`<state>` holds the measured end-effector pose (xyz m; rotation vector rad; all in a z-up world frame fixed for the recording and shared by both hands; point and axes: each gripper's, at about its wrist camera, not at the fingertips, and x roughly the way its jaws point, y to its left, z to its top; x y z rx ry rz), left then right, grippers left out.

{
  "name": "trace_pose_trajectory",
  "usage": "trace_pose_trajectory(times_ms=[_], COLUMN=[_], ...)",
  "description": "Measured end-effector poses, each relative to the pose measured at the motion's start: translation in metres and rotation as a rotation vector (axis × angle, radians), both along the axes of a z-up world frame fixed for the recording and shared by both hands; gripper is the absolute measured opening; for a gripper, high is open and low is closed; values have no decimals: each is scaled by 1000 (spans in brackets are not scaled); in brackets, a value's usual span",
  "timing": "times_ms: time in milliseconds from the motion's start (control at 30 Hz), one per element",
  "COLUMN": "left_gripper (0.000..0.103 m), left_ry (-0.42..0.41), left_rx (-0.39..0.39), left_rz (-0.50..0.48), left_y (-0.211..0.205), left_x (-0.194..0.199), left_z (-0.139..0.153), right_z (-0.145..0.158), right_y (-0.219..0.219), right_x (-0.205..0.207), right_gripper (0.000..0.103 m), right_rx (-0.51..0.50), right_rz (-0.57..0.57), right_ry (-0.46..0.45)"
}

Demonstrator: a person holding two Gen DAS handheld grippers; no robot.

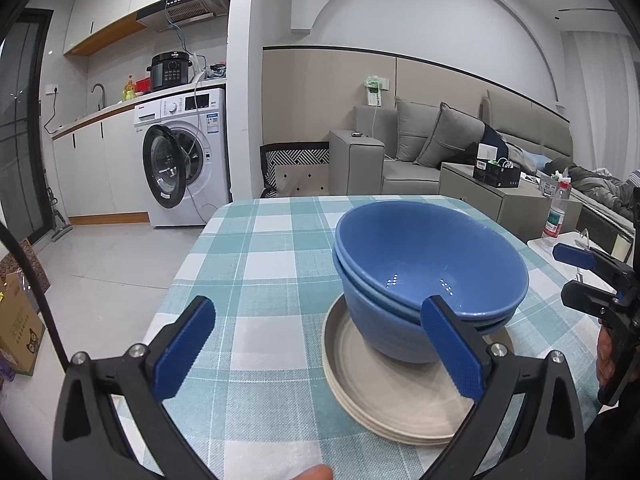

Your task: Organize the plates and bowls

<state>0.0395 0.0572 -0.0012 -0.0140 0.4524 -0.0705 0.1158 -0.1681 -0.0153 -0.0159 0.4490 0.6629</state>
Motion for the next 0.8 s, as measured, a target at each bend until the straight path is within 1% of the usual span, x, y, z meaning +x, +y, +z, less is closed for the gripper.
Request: trace_pose_trajectory(times_ms=[400,467,567,800], left_gripper=[103,103,103,103], left_ry=[-71,-69,-67,-98], left_rx=[11,7,20,18], left_rz=[37,34,37,21], left_y=[8,9,8,5], left_x=[-14,-16,-18,-24], left_z=[-9,-11,-13,-16], right_z=[-13,-15,-17,-16], right_y=[1,3,4,4], right_x=[-17,-19,-21,-28], right_gripper=[102,102,102,102], right_rx=[-41,-49,-47,-42], right_rz=[3,6,13,17], right_ry=[-48,-55,-63,-95])
